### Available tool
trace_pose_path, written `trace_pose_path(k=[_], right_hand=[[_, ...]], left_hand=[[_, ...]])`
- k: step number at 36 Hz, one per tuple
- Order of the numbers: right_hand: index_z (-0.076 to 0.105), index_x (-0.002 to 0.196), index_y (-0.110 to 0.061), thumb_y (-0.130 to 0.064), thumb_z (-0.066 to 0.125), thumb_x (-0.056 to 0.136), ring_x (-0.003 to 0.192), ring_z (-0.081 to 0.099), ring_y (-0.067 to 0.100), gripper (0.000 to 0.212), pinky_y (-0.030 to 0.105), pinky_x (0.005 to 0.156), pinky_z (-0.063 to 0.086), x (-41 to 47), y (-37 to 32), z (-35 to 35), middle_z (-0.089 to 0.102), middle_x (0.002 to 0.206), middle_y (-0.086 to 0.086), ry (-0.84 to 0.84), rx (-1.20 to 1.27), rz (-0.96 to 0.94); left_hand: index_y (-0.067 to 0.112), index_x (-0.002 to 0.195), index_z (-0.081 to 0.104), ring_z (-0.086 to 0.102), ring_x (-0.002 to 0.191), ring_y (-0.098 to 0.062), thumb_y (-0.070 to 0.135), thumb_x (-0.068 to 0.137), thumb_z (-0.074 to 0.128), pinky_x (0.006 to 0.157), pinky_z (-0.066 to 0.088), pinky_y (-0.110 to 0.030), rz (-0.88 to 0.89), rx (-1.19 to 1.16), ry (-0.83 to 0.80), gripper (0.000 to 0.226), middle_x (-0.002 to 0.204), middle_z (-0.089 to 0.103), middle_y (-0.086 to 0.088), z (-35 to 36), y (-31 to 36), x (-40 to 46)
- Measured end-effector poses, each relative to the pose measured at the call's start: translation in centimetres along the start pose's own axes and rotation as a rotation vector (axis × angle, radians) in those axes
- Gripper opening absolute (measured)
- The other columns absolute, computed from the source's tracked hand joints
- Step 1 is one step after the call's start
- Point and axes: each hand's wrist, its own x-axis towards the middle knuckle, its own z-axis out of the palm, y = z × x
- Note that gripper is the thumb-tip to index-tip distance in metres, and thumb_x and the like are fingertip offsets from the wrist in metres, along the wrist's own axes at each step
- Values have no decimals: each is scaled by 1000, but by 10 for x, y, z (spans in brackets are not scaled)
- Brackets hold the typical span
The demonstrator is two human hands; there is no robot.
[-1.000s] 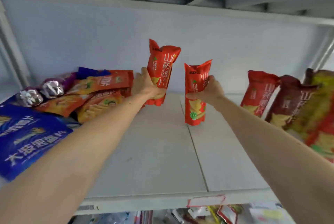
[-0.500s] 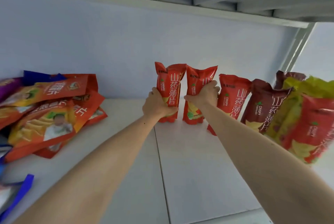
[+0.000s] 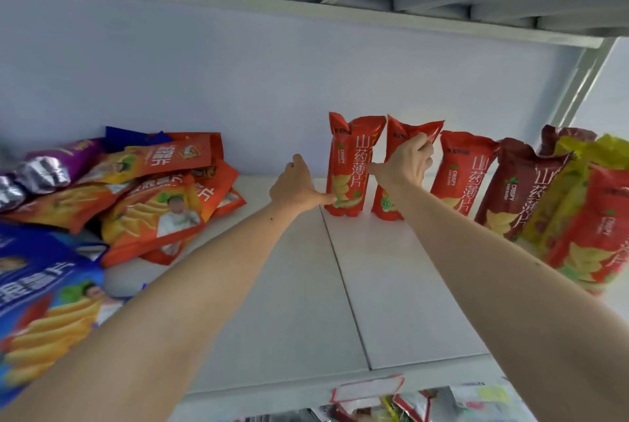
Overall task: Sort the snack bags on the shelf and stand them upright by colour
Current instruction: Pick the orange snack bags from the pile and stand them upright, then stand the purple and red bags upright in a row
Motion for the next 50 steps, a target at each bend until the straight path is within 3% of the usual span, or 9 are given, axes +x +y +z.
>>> trace_pose_path(k=[5,10,23,28,31,35,38,45,50], right_hand=[[19,145,-4,-7,76,75,141,17,36,91,42,117,26,-31,-29,13,20,152,19,48,-55,-33],[26,141,-2,-16,76,77,139,21,37,83,39,116,22,-70,-76,40,25,150,19,-11,-20,-182],[32,138,-10,-7,69,79,129,33,31,71,39,97,42,-158,-222,146,40,142,11,-349,107,-459],[36,134,-12,-13,70,78,123,39,31,65,41,95,44,-173,-267,184,45,134,11,-434,105,-561],[35,134,-12,-18,70,80,121,42,32,65,45,95,46,-179,-287,202,46,133,11,-475,93,-594],[31,139,-9,-34,70,83,122,45,33,73,47,95,47,-189,-306,227,46,134,13,-576,34,-614],[29,141,-7,-48,69,84,117,52,33,81,41,84,50,-199,-321,244,49,132,12,-711,31,-597],[30,146,-2,-55,60,81,97,57,27,89,30,66,43,-219,-349,280,57,123,13,-884,4,-475],[12,153,-3,-60,56,83,118,53,33,100,35,83,46,-222,-357,306,46,140,15,-885,-44,-406]], left_hand=[[7,140,27,49,126,-31,49,66,83,94,49,-45,27,30,45,102,138,45,-12,-50,-37,-21],[7,143,28,48,128,-30,51,71,78,93,47,-40,7,146,140,98,140,47,-12,-107,-85,-40],[10,125,46,56,112,-27,58,71,75,82,50,-40,-248,285,388,78,125,54,-8,-254,-229,-81],[9,120,49,58,104,-28,50,74,77,84,52,-45,-355,294,432,68,117,56,-10,-289,-277,-85],[9,119,50,57,100,-26,54,76,73,80,51,-39,-420,308,432,67,111,55,-7,-304,-297,-88],[9,125,48,56,106,-26,57,76,72,88,51,-42,-489,217,416,73,119,56,-8,-313,-327,-88],[10,136,43,55,116,-26,50,80,71,94,48,-41,-528,128,380,75,131,53,-7,-314,-348,-84],[7,139,41,56,115,-27,42,89,63,87,45,-32,-547,75,290,65,129,55,-10,-321,-386,-54],[2,136,43,61,98,-23,39,93,56,80,50,-32,-537,45,246,58,119,62,-11,-321,-407,-31]])
